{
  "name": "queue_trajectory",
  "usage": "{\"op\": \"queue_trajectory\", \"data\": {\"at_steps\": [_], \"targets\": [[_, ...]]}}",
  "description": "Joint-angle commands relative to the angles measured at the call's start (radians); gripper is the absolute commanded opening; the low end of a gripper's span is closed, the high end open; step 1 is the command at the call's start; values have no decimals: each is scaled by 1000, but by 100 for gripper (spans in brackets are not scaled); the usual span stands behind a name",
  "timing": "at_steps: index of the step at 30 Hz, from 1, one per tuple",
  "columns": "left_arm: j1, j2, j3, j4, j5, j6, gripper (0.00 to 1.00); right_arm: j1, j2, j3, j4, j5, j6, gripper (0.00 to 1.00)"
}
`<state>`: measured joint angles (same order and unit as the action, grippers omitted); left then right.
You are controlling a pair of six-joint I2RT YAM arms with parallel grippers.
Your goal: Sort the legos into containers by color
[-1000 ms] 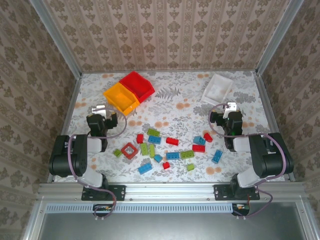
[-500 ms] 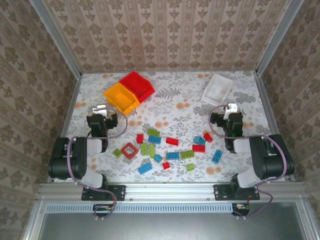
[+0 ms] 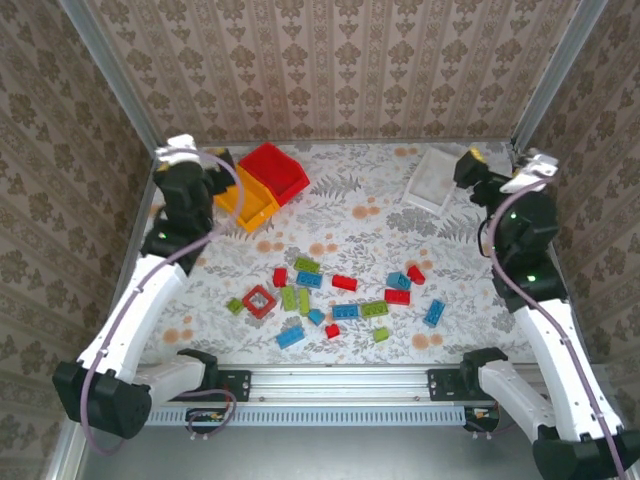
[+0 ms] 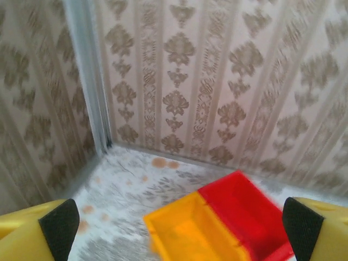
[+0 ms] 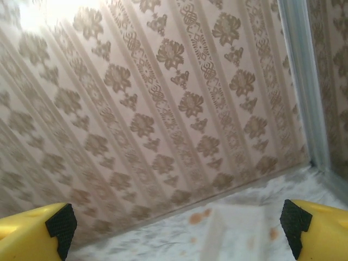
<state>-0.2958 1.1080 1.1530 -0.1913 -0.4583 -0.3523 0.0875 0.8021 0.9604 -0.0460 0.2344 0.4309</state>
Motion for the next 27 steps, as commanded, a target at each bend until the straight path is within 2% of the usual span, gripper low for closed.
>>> {"op": "queue_trajectory", "data": {"at_steps": [1,2,3,6,7,10,15,19,27], "targets": [[193,38,-26,-373,353,-385,100,-83,-13,-101,-214,-292,297,100],[230,51,-45,-350,426,-432,100,-98,15,-83,-253,-323,328,100],[240,69,-39,-371,434,-459,100,-91,50,-45,-324,-318,327,100],[242,175,37,-494,453,-455,100,9,188,103,-563,-192,250,98],[241,216,65,-537,457,-450,100,31,241,152,-631,-143,224,95],[258,340,121,-574,527,-413,96,44,390,254,-767,-135,183,86],[288,531,242,-583,590,-357,92,33,536,322,-748,-198,127,85],[289,649,336,-568,614,-340,87,-33,682,382,-732,-315,135,82],[262,853,474,-602,625,-317,68,-106,806,474,-725,-264,129,80]]}}
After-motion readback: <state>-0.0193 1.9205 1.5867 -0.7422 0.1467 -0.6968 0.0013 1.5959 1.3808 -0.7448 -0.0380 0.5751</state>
